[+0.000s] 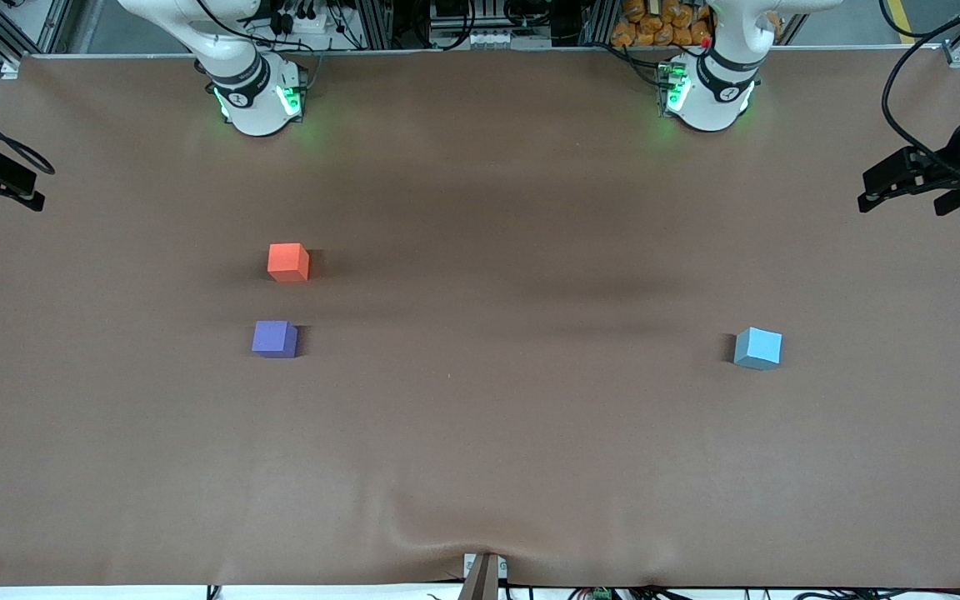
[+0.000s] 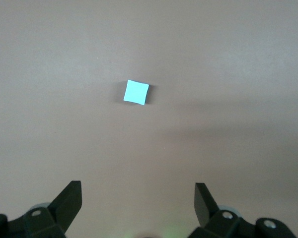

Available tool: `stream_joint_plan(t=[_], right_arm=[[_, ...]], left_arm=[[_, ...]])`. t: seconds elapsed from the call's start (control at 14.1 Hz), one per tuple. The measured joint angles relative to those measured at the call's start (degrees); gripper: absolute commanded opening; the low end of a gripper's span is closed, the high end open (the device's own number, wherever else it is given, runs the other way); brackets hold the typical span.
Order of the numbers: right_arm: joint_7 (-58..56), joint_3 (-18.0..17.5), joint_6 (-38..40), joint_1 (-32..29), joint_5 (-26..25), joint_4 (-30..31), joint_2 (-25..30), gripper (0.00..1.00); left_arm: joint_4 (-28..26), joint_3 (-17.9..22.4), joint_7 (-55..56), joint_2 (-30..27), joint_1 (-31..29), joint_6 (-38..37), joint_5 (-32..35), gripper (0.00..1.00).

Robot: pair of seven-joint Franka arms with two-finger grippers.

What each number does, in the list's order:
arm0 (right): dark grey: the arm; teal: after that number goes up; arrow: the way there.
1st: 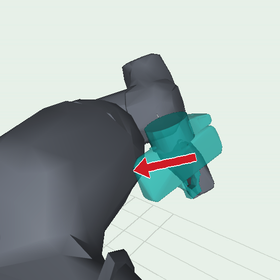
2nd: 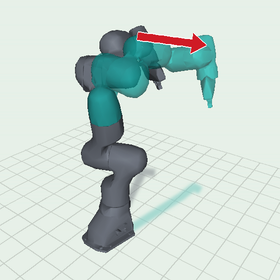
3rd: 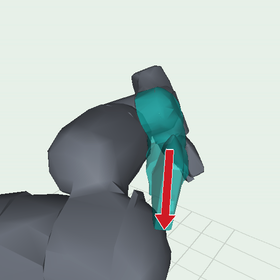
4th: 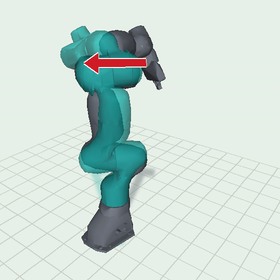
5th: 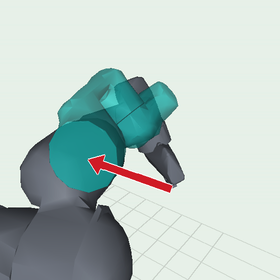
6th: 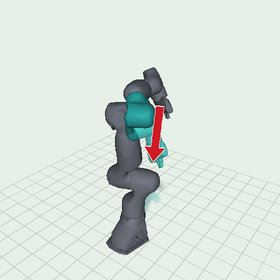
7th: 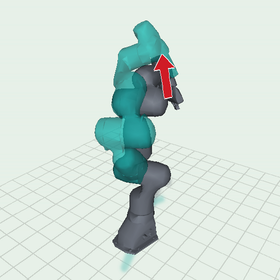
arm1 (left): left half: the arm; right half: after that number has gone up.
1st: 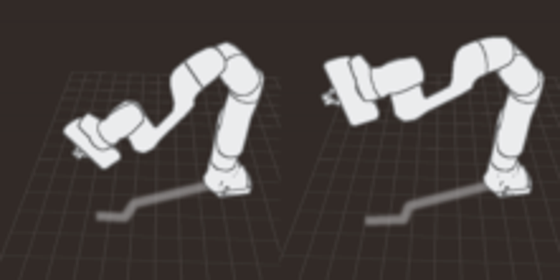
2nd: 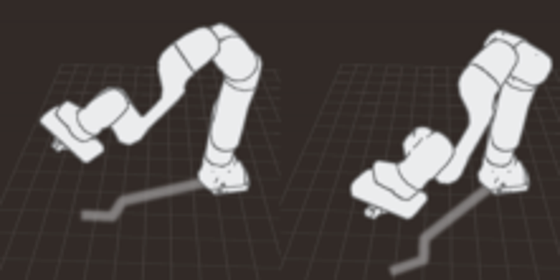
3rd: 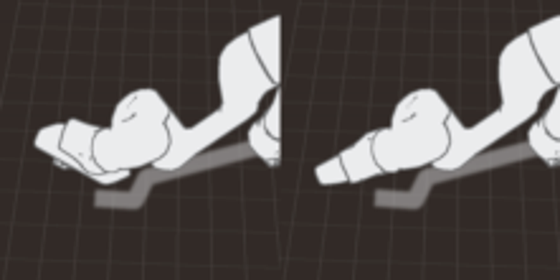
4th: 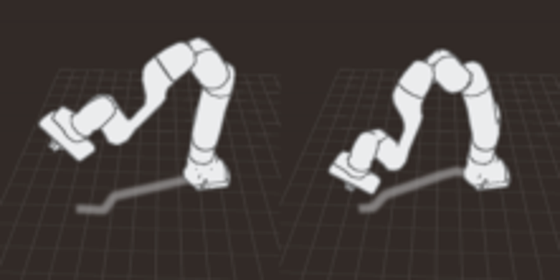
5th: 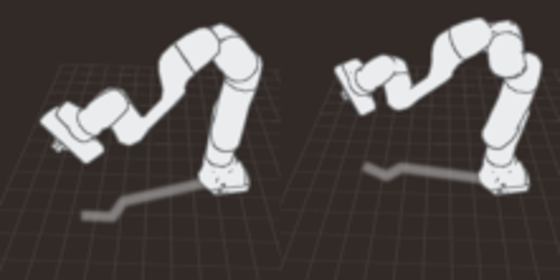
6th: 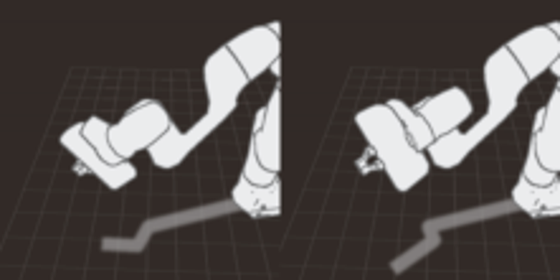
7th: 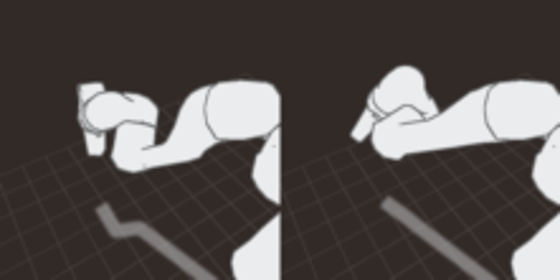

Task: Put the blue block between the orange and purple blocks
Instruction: 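Reach the left gripper down to the light-blue cube and grasp it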

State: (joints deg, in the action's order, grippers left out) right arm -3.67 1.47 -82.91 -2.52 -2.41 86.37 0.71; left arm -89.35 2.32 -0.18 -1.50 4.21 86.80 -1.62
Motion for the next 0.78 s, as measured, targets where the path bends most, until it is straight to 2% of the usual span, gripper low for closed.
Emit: stream_joint_plan(t=[0.28, 0.43, 0.57, 0.78], right_arm=[[0.00, 0.03, -0.01, -0.02, 0.03, 0.03, 0.00, 1.00], [0.00, 0.06, -0.01, -0.03, 0.04, 0.09, 0.00, 1.00], [0.00, 0.09, -0.02, -0.04, 0.06, 0.15, 0.00, 1.00], [0.00, 0.12, -0.03, -0.05, 0.08, 0.22, 0.00, 1.00]], left_arm=[[-0.01, 0.14, -2.10, 0.48, 0.30, -0.82, 0.01, 1.00], [-0.36, 0.03, -2.11, 2.52, 0.90, -0.97, 0.21, 1.00], [-0.93, -0.57, -0.15, 7.44, 2.05, 0.67, 2.30, 1.00], [-1.58, -0.92, 4.09, 17.57, 2.48, 8.56, 4.41, 1.00]])
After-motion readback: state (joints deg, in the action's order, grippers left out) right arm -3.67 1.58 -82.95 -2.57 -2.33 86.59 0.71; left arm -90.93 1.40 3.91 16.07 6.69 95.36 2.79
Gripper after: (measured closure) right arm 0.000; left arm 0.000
